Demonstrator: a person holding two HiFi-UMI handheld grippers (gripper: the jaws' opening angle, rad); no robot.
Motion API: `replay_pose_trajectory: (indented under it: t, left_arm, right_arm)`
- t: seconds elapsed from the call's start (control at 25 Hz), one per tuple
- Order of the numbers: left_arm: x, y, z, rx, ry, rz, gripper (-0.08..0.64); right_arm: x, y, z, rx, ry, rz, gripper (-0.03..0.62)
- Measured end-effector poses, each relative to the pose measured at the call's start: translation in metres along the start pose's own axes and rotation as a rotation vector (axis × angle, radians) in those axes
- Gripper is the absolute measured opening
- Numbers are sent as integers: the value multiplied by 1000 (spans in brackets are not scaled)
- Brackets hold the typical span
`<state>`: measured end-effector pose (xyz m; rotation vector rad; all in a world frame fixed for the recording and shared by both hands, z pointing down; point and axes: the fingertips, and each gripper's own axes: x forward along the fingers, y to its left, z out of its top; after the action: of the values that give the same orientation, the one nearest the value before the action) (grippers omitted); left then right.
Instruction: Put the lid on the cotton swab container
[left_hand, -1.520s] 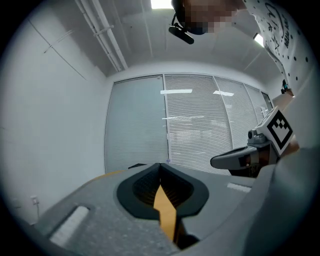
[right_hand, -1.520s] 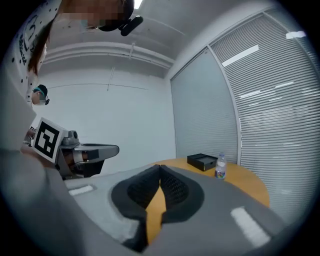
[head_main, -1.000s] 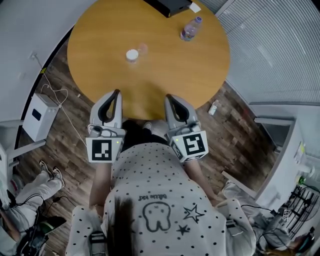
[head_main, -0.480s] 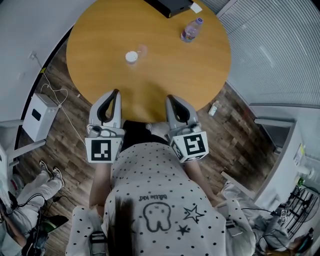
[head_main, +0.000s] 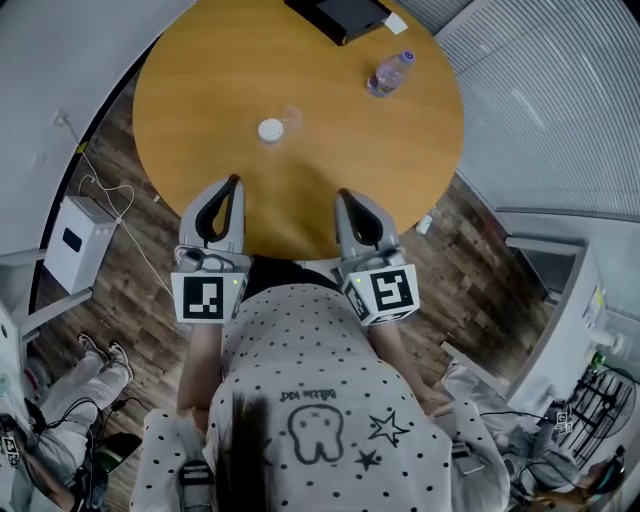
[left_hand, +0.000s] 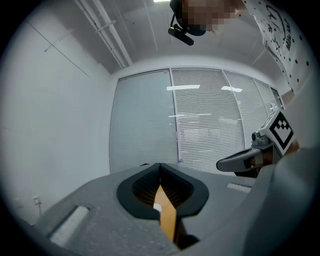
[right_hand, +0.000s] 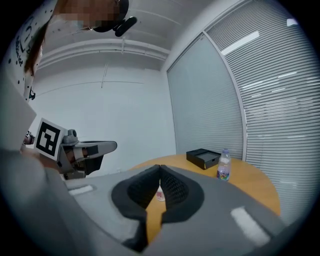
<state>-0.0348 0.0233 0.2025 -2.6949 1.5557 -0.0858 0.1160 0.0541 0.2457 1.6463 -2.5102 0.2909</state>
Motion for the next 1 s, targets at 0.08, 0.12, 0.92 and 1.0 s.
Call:
replay_pose_trajectory:
  t: [0.08, 0.12, 0.92, 1.0]
  left_arm:
    - [5, 9, 1, -3, 7, -13, 9]
    - [7, 13, 0, -6, 12, -21, 9]
    - [17, 33, -41, -32, 88, -99, 9]
    - [19, 34, -43, -35, 96, -85, 9]
  right_arm:
    - [8, 3, 4, 1, 4, -12, 5]
    - [12, 4, 5, 1, 7, -18, 5]
    - [49, 17, -10, 14, 61, -41, 5]
    - [51, 15, -11, 9, 64, -27, 5]
